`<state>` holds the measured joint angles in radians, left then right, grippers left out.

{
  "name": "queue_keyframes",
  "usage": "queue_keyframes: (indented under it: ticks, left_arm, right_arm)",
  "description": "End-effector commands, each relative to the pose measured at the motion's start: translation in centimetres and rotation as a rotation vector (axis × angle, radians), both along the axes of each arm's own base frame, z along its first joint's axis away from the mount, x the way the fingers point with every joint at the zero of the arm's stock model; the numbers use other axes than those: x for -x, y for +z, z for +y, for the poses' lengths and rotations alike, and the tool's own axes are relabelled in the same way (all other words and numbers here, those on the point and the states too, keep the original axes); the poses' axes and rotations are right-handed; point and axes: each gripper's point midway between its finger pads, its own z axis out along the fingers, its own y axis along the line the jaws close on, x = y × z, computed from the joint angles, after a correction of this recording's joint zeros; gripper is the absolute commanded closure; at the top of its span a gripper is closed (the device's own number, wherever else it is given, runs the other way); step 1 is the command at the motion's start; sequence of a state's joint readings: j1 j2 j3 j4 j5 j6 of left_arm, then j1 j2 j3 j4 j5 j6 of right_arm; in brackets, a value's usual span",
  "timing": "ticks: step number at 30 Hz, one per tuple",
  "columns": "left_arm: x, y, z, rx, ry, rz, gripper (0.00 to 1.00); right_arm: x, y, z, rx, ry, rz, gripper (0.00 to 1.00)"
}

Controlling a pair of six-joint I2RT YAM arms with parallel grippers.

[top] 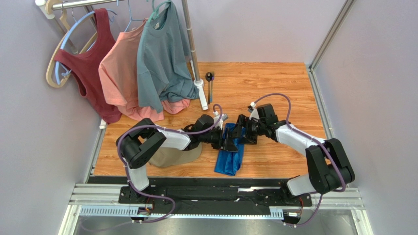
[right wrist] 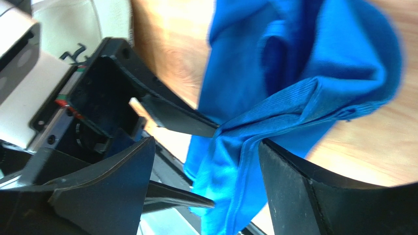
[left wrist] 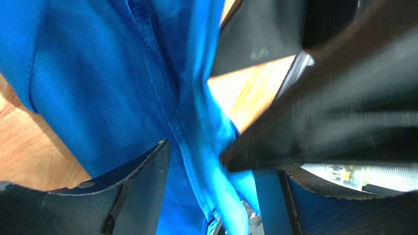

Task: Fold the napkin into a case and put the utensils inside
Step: Fold the 2/3-rectangle-folded napkin at the center of the board.

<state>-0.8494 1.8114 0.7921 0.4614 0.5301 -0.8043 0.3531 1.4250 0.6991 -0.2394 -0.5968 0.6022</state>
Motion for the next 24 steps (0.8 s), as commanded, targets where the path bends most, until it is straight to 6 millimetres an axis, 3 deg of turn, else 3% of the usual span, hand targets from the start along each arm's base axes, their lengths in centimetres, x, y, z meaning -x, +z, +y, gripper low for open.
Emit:
queue_keyframes:
  ticks: [1, 8, 12, 18, 20, 24]
  left_arm:
    - [-0.9, 1.6, -1.3, 0.039, -0.015, -0.037, 0.29]
    - [-1.8, 0.6, -1.5, -0.013, 0.010, -0.033, 0.29]
    - [-1.9, 0.1, -1.8, -0.013, 0.012, -0.014, 0.34]
    - [-1.8, -1.0, -1.4, -0.025, 0.045, 0.012, 0.48]
    - [-1.9, -0.9, -1.2, -0.023, 0.058, 0.003, 0.58]
    - [-1.7, -1.1, -0.5, -0.033, 0.070, -0.004, 0.67]
  right_arm:
    - [-1.5, 2.6, 2.2, -0.071, 0.002, -0.056, 0.19]
    - [-1.1, 2.4, 3.2, -0.104, -0.015, -0.023, 0.18]
    - [-1.3, 2.2, 3.7, -0.120, -0.022, -0.013, 0.18]
    - [-1.4, 2.6, 4.8, -0.164, -0.043, 0.014, 0.18]
    - [-1.5, 2.9, 4.8, -0.168, -0.047, 0.011, 0.18]
    - [-1.7, 3.2, 3.4, -0.101, -0.055, -0.020, 0.18]
